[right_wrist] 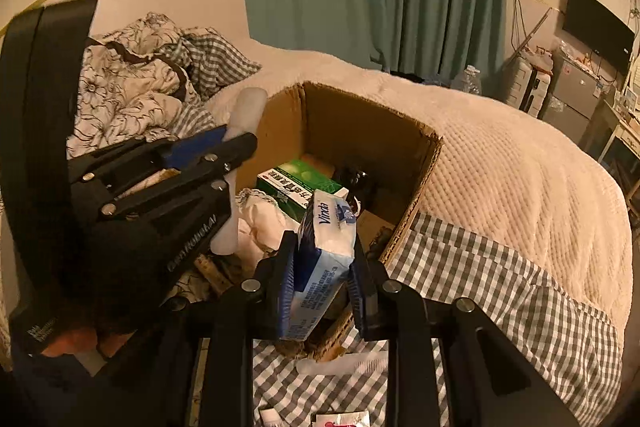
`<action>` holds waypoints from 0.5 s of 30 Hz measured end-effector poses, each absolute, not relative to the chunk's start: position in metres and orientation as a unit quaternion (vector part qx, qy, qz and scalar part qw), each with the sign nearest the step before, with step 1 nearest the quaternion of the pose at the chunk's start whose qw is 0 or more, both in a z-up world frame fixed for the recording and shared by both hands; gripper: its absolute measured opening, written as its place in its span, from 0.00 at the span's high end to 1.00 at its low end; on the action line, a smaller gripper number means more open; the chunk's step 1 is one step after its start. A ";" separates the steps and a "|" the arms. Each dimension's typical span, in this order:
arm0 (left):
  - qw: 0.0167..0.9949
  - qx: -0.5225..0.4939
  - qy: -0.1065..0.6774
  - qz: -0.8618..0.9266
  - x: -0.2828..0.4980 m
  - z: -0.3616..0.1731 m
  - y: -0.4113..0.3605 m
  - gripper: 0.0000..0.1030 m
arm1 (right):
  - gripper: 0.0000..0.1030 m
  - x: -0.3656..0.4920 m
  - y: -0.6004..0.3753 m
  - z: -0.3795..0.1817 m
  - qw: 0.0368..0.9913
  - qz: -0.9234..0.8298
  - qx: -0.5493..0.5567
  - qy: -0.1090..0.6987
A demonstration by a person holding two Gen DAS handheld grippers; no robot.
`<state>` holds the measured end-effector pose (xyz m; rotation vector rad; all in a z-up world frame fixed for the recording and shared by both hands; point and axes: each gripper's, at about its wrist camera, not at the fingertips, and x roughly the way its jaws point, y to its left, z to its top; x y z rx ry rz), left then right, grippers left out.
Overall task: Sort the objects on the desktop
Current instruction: 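Carry white piece and Vinda box over the cardboard box and release both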
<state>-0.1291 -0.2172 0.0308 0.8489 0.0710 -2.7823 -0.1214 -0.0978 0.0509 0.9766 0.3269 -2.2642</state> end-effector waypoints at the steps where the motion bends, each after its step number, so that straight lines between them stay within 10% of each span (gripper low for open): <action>1: 0.121 0.290 0.023 -0.949 -0.131 0.028 -0.220 0.85 | 0.77 -0.125 -0.099 0.048 0.321 -0.861 0.375 0.123; 4: 0.133 0.297 0.029 -0.945 -0.137 0.019 -0.228 0.78 | 0.74 -0.133 -0.104 0.037 0.325 -0.858 0.381 0.115; 8: 0.142 0.321 0.062 -0.935 -0.141 0.011 -0.247 0.50 | 0.42 -0.141 -0.108 0.029 0.296 -0.877 0.357 0.122; 15: 0.158 0.299 0.031 -0.940 -0.129 0.015 -0.231 0.08 | 0.35 -0.130 -0.076 0.056 0.289 -0.904 0.300 0.099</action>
